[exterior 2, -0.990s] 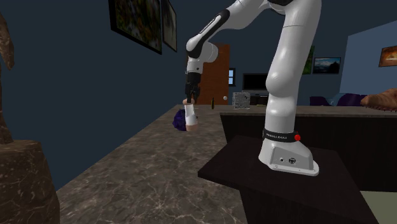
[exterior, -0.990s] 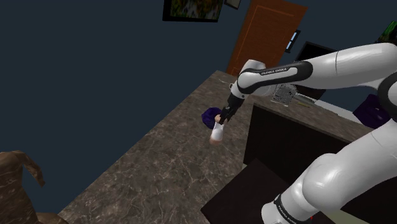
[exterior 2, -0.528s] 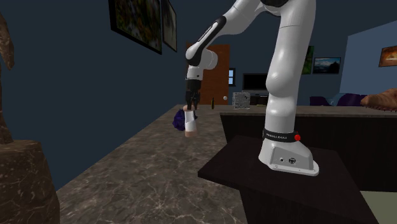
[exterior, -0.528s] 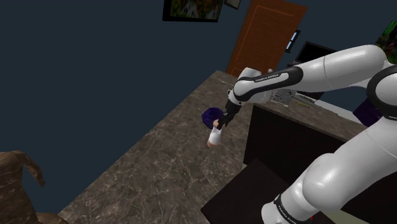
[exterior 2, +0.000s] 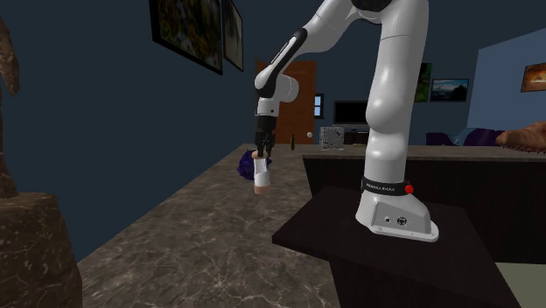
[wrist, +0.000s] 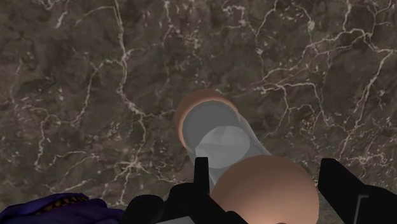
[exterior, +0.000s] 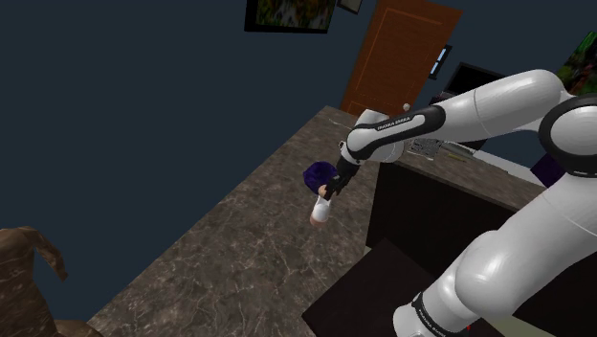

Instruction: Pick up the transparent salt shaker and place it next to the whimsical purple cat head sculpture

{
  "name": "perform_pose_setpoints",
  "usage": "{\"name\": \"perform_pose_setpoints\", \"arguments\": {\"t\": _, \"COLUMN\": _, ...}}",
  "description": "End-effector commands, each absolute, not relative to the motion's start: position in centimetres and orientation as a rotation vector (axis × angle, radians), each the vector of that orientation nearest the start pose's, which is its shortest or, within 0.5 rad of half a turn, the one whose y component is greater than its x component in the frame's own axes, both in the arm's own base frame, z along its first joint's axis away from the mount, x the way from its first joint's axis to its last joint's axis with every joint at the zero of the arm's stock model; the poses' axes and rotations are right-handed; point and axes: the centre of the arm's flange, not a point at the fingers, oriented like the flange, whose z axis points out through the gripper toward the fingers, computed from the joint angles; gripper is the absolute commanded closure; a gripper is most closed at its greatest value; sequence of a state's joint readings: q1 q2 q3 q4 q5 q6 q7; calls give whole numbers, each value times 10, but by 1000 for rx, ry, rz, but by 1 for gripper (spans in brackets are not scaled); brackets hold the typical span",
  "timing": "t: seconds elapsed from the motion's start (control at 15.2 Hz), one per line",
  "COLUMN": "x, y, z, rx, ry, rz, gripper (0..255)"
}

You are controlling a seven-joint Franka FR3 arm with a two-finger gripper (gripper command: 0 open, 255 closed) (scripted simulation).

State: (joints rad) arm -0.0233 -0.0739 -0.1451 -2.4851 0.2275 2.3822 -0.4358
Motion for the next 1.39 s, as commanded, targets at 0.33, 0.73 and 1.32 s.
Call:
{"name": "perform_pose_setpoints", "arguments": {"t": 0.33, "x": 456, "y": -75, "z": 313, "rx": -2972, "ry": -149, "rz": -30, "gripper": 0}}
{"name": "perform_pose_setpoints", "arguments": {"t": 0.73, "x": 455, "y": -81, "z": 352, "rx": -2972, "ry": -149, "rz": -30, "gripper": 0}}
{"name": "perform_pose_setpoints", "arguments": {"t": 1.32, "x": 455, "y": -83, "z": 363, "rx": -2972, "ry": -149, "rz": -30, "gripper": 0}}
